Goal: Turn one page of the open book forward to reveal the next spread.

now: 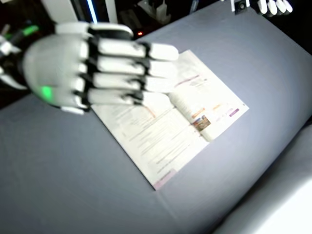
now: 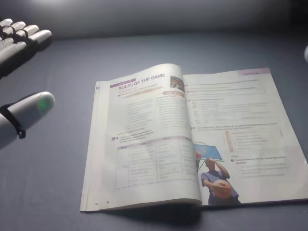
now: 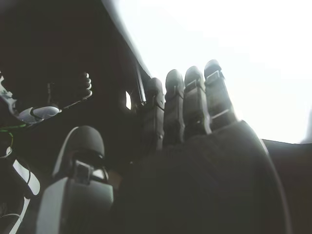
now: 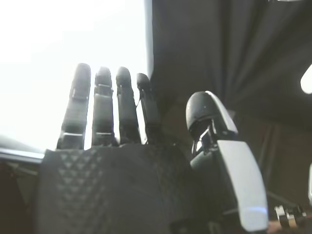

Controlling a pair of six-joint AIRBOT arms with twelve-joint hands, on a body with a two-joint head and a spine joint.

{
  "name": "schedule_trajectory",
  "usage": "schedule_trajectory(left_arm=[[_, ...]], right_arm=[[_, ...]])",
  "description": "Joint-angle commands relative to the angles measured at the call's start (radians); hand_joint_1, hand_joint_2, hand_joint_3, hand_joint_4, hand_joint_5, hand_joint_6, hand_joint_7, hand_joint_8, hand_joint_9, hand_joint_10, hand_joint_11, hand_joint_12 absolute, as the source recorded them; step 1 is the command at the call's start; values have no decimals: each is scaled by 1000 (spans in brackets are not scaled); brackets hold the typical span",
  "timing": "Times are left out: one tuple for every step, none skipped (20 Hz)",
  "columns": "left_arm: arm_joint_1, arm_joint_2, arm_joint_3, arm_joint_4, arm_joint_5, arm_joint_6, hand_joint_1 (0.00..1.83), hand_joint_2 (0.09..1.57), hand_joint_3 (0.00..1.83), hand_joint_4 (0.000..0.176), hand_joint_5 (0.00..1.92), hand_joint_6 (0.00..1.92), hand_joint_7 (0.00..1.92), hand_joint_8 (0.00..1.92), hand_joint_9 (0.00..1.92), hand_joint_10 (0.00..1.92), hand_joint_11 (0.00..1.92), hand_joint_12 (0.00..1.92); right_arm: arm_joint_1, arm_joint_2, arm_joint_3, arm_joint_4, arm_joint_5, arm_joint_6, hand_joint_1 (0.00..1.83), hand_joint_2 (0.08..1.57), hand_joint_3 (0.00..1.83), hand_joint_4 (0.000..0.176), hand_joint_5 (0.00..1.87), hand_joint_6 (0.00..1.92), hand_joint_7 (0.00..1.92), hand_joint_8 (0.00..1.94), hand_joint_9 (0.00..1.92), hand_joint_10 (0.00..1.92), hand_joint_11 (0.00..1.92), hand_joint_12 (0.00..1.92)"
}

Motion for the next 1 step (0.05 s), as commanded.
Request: schedule_trajectory(left_arm=[[-4,0,-5,1,-150,-11,217,1386,1,0,149,3,152,4,91,10,50,23]], right_arm=[[-14,7,-6,41,193,6,507,1559,7,0,192,3,128,5,87,8,36,168]])
